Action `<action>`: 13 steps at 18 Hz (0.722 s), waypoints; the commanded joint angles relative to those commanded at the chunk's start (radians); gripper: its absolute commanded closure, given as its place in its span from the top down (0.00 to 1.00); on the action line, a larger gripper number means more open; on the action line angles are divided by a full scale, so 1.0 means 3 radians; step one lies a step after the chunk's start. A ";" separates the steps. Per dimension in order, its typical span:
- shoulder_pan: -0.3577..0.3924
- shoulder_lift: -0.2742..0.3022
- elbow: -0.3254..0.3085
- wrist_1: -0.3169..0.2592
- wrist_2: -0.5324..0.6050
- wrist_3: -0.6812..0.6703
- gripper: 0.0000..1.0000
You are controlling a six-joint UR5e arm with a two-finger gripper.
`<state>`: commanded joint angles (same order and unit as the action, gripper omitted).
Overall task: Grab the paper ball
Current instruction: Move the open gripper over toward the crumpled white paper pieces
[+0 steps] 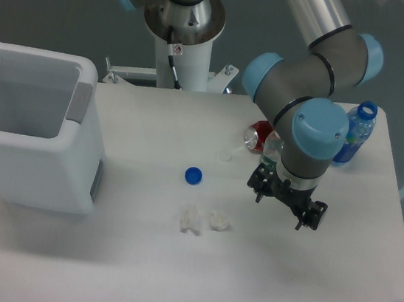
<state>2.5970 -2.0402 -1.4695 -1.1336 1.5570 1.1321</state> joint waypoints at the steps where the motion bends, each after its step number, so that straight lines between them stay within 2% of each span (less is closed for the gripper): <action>1: 0.0000 0.0000 0.0000 0.0000 0.0000 -0.0005 1.00; 5: -0.0005 -0.0005 -0.0036 0.0000 -0.0005 -0.0046 1.00; 9: -0.0020 -0.0005 -0.0230 0.0240 -0.0015 -0.0260 1.00; 13: -0.0041 0.0005 -0.0373 0.0245 -0.0010 -0.0358 1.00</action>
<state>2.5848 -2.0386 -1.5815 -1.0600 1.5539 1.0248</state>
